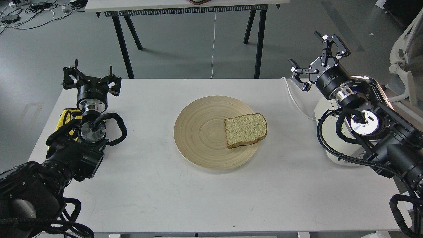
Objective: Put bread in toaster with right arm
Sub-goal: 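Move the right gripper forward toward the bread slice on the plate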
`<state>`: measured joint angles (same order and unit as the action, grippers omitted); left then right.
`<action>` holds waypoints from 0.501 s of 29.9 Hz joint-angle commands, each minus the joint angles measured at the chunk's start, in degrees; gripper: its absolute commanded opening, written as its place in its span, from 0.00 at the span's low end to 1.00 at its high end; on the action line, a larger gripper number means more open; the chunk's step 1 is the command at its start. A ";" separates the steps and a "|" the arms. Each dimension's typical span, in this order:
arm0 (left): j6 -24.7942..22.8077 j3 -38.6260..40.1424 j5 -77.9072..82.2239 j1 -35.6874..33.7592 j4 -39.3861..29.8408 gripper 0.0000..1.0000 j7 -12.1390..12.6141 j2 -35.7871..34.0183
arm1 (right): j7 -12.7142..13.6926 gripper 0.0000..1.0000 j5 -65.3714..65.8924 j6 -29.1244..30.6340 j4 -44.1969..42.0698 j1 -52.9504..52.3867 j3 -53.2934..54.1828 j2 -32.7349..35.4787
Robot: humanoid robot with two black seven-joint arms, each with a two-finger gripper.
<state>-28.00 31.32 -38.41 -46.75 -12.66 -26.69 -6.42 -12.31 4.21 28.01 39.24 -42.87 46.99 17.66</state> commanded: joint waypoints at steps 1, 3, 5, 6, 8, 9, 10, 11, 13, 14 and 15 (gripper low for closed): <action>0.00 -0.03 0.00 0.00 0.00 1.00 0.06 -0.17 | 0.01 1.00 0.00 -0.01 0.14 0.50 -0.06 0.00; 0.00 -0.03 0.09 0.17 -0.09 1.00 0.41 -0.17 | 0.01 1.00 0.00 -0.01 0.14 0.59 -0.06 0.00; 0.00 0.14 0.00 0.00 0.00 1.00 0.33 0.01 | 0.01 1.00 0.00 -0.01 0.14 0.50 -0.15 0.00; 0.00 0.14 0.00 0.00 0.00 1.00 0.59 0.01 | 0.01 1.00 0.09 -0.01 -0.04 0.33 -0.23 0.00; 0.00 0.06 0.00 0.00 0.00 1.00 0.59 -0.08 | 0.01 1.00 0.44 -0.01 -0.04 -0.37 -0.23 0.09; 0.00 0.06 0.00 0.00 0.00 1.00 0.59 0.01 | 0.09 1.00 0.70 -0.01 -0.04 -0.64 -0.32 0.18; 0.00 0.06 0.00 0.00 0.00 1.00 0.59 -0.08 | 0.09 1.00 0.88 -0.01 -0.04 -1.08 -0.41 0.26; 0.00 0.06 0.00 0.00 0.00 1.00 0.59 0.01 | 0.18 1.00 1.32 -0.01 0.05 -1.60 -0.76 0.35; 0.00 0.06 0.00 0.00 0.00 1.00 0.59 -0.08 | 0.18 1.00 3.07 -0.01 -0.04 -3.18 -2.07 0.35; 0.00 0.06 0.00 0.00 0.00 1.00 0.59 0.01 | 0.18 1.00 4.47 -0.01 0.05 -3.97 -2.86 0.35; 0.00 0.06 0.00 0.00 0.00 1.00 0.59 0.01 | 0.18 1.00 6.23 -0.01 0.05 -5.02 -3.83 0.27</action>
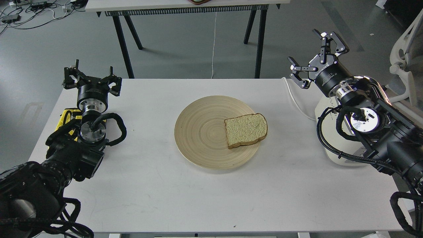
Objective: Put bread in toaster with right arm
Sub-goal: 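Move the right gripper forward toward the bread slice on the plate, then lower the open right gripper beside the bread slice's edge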
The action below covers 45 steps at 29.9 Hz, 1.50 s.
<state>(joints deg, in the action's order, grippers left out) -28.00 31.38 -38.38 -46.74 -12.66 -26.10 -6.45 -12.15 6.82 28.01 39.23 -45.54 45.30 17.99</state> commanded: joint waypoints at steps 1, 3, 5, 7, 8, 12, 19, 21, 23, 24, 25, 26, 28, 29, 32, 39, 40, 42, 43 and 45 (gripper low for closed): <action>0.00 -0.01 -0.02 -0.01 0.00 1.00 0.00 0.03 | 0.19 1.00 5.38 -0.01 0.15 -3.31 -3.01 0.03; 0.00 -0.01 -0.02 -0.01 0.00 1.00 0.00 0.03 | 0.55 1.00 9.33 -4.25 0.24 -5.60 -5.56 -0.06; 0.00 -0.01 -0.02 -0.01 0.00 1.00 0.00 0.03 | 0.90 1.00 13.29 -11.88 1.11 -7.79 -9.33 -0.15; 0.00 -0.01 -0.02 0.07 0.00 1.00 0.00 0.03 | 1.69 1.00 16.02 -19.00 3.74 -9.03 -13.72 -0.15; 0.00 -0.01 -0.02 -0.01 0.00 1.00 0.00 0.03 | 2.21 1.00 17.08 -21.82 5.23 -9.30 -15.83 0.11; 0.00 -0.01 -0.02 -0.01 0.00 1.00 0.00 0.03 | 3.44 1.00 20.68 -30.62 10.60 -9.74 -21.73 0.82; 0.00 -0.01 -0.02 -0.01 0.00 1.00 0.00 0.03 | 5.21 1.00 28.86 -41.53 11.92 -9.13 -29.37 1.78; 0.00 -0.01 -0.02 -0.01 0.00 1.00 0.00 0.03 | 5.21 1.00 28.95 -43.81 11.93 -8.69 -31.40 1.96; 0.00 -0.01 -0.02 -0.01 0.00 1.00 0.00 0.03 | 5.21 1.00 29.04 -45.31 11.93 -8.33 -33.42 1.96; 0.00 -0.01 -0.02 -0.01 0.00 1.00 0.00 0.03 | 5.12 1.00 29.04 -45.84 11.93 -8.16 -34.56 1.96; 0.00 -0.01 -0.02 -0.01 0.00 1.00 0.00 0.03 | 5.12 1.00 29.04 -46.11 11.84 -7.98 -35.53 1.96; 0.00 -0.01 -0.02 -0.01 0.00 1.00 0.00 0.03 | 5.03 1.00 29.04 -46.37 11.84 -7.72 -36.15 1.96; 0.00 -0.01 -0.02 -0.01 0.00 1.00 0.00 0.03 | 5.03 1.00 29.04 -46.64 11.75 -6.76 -36.68 1.70; 0.00 -0.01 -0.02 -0.01 0.00 1.00 0.00 0.03 | 5.03 1.00 29.13 -46.64 11.75 -6.05 -36.77 1.35; 0.00 -0.01 -0.02 -0.01 0.00 1.00 0.00 0.03 | 5.12 0.99 29.56 -46.73 11.84 -4.12 -37.73 1.00; 0.00 -0.01 -0.02 -0.01 0.00 1.00 0.00 0.03 | 5.21 0.99 30.45 -49.36 11.49 -1.22 -40.90 -0.50; 0.00 -0.01 -0.02 -0.01 0.00 1.00 0.00 0.03 | 5.21 0.99 30.53 -49.45 11.49 -1.13 -40.99 -0.59; 0.00 -0.01 -0.02 -0.01 0.00 1.00 0.00 0.03 | 5.29 0.99 30.53 -49.45 11.49 -0.95 -41.51 -0.67; 0.00 -0.01 -0.02 -0.01 0.00 1.00 0.00 0.03 | 5.29 0.99 30.53 -49.45 11.49 -0.86 -41.78 -0.76; 0.00 -0.01 -0.02 -0.01 0.00 1.00 0.00 0.03 | 5.29 0.99 30.53 -49.45 11.49 -0.86 -42.74 -1.55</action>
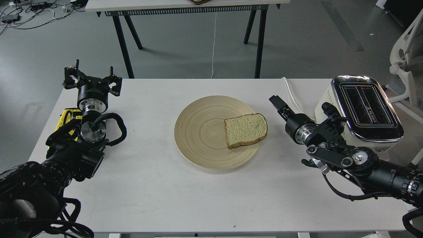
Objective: Put bread in toaster with right arm
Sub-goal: 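Lower the open right gripper beside the bread slice's edge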
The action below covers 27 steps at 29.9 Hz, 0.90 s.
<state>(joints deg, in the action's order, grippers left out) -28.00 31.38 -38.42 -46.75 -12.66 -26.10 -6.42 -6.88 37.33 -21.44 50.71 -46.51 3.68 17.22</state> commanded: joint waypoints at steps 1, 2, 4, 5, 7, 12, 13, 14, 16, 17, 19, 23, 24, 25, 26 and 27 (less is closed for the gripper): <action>0.00 0.00 0.01 -0.01 0.00 1.00 0.00 0.00 | 0.11 0.99 0.28 -0.09 -0.08 0.11 -1.65 -1.39; 0.00 0.00 0.01 -0.01 0.00 1.00 0.00 0.00 | 0.11 0.99 0.55 -0.18 -0.17 0.11 -2.27 -1.83; 0.00 0.00 0.01 -0.01 0.00 1.00 0.00 0.00 | 0.20 0.98 0.72 -0.88 -0.35 0.11 -3.76 -2.63; 0.00 0.00 0.01 -0.01 0.00 1.00 0.00 0.00 | 0.46 0.98 0.72 -1.49 -0.61 0.11 -4.03 -2.98; 0.00 0.00 0.01 -0.01 0.00 1.00 0.00 0.00 | 0.99 0.98 0.72 -2.38 -0.96 0.02 -4.56 -3.85; 0.00 0.00 0.01 -0.01 0.00 1.00 0.00 0.00 | 1.69 0.92 0.72 -2.56 -0.96 0.02 -4.65 -4.30; 0.00 0.00 0.01 -0.01 0.00 1.00 0.00 0.00 | 2.04 0.88 0.81 -2.56 -0.88 0.02 -4.56 -4.30; 0.00 0.00 0.01 -0.01 0.00 1.00 0.00 0.00 | 2.22 0.86 0.81 -2.56 -0.96 0.02 -4.56 -4.30; 0.00 0.00 0.01 -0.01 0.00 1.00 0.00 0.00 | 2.22 0.81 0.81 -2.56 -0.88 0.02 -4.56 -4.30; 0.00 0.00 0.01 -0.01 0.00 1.00 0.00 0.00 | 2.22 0.79 0.81 -2.56 -0.87 0.02 -4.56 -4.30; 0.00 0.00 0.01 -0.01 0.00 1.00 0.00 0.00 | 2.22 0.76 0.81 -2.56 -0.87 0.11 -4.56 -4.30; 0.00 0.00 0.01 -0.01 0.00 1.00 0.00 0.00 | 2.22 0.62 0.81 -2.64 -1.05 0.19 -4.56 -4.39; 0.00 0.00 0.01 -0.01 0.00 1.00 0.00 0.00 | 2.22 0.61 0.81 -2.64 -1.05 0.11 -4.56 -4.47; 0.00 0.00 0.01 -0.01 0.00 1.00 0.00 0.00 | 2.22 0.59 0.73 -2.64 -1.05 0.11 -4.56 -4.47; 0.00 0.00 0.01 -0.01 0.00 1.00 0.00 0.00 | 2.22 0.59 0.81 -2.64 -1.05 0.11 -4.56 -4.56; 0.00 0.00 0.01 -0.01 0.00 1.00 0.00 0.00 | 2.22 0.58 0.81 -2.64 -1.05 0.11 -4.56 -4.56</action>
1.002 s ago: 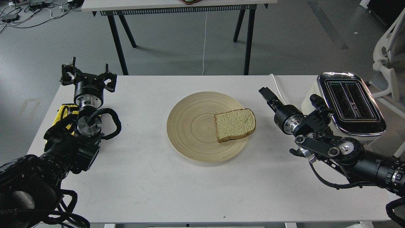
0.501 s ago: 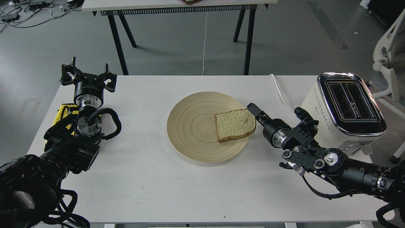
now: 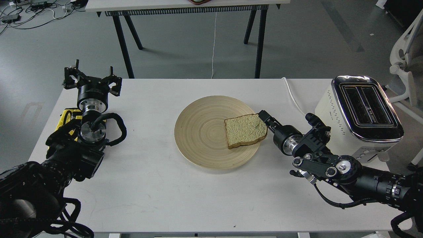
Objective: Put bread in toaster with right arm
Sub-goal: 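Lower the open right gripper beside the bread slice's edge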
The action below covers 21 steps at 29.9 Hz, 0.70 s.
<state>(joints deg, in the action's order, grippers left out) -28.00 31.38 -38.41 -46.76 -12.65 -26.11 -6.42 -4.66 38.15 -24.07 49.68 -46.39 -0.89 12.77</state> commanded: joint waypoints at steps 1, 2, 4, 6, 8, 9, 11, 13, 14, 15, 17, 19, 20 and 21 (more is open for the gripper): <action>0.00 0.00 0.00 0.00 0.00 1.00 0.00 0.00 | 0.00 0.57 0.00 -0.01 -0.11 -0.02 0.01 -0.11; 0.00 0.00 0.00 0.00 0.00 1.00 0.00 0.00 | 0.00 0.56 0.00 -0.01 -0.11 -0.02 0.01 -0.11; 0.00 0.00 0.00 0.00 0.00 1.00 0.00 0.00 | 0.00 0.55 0.00 -0.01 -0.11 -0.02 0.01 -0.11; 0.00 0.00 0.00 0.00 0.00 1.00 0.00 0.00 | 0.00 0.54 0.00 -0.01 -0.11 -0.02 0.01 -0.11; 0.00 0.00 0.00 0.00 0.00 1.00 0.00 0.00 | 0.00 0.53 -0.09 -0.01 -0.11 -0.02 0.01 -0.11; 0.00 0.00 0.00 0.00 0.00 1.00 0.00 0.00 | 0.00 0.52 -0.09 -0.01 -0.11 -0.02 0.01 -0.11; 0.00 0.00 0.00 0.00 0.00 1.00 0.00 0.00 | 0.00 0.51 -0.09 -0.01 -0.11 -0.02 0.01 -0.11; 0.00 0.00 0.00 0.00 0.00 1.00 0.00 0.00 | 0.00 0.49 -0.09 -0.01 -0.11 -0.02 0.01 -0.11; 0.00 0.00 0.00 0.00 0.00 1.00 0.00 0.00 | 0.00 0.49 -0.09 -0.01 -0.11 -0.02 0.01 -0.11; 0.00 0.00 0.00 0.00 0.00 1.00 0.00 0.00 | 0.00 0.49 -0.09 -0.01 -0.11 -0.02 0.01 -0.11; 0.00 0.00 0.00 0.00 0.00 1.00 0.00 0.00 | 0.00 0.48 -0.09 -0.01 -0.11 -0.02 0.01 -0.11; 0.00 0.00 0.00 0.00 0.00 1.00 0.00 0.00 | 0.00 0.46 -0.09 -0.01 -0.11 0.07 0.01 -0.11; 0.00 0.00 0.00 0.00 0.00 1.00 0.00 0.00 | 0.00 0.45 -0.09 -0.01 -0.02 0.07 0.01 -0.11; 0.00 0.00 0.00 0.00 0.00 1.00 0.00 0.00 | 0.00 0.44 -0.09 0.08 -0.02 0.07 0.01 -0.11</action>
<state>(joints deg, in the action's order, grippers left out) -28.00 31.38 -38.41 -46.76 -12.66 -26.11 -6.42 -4.66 38.06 -24.08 49.57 -46.40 -0.88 12.66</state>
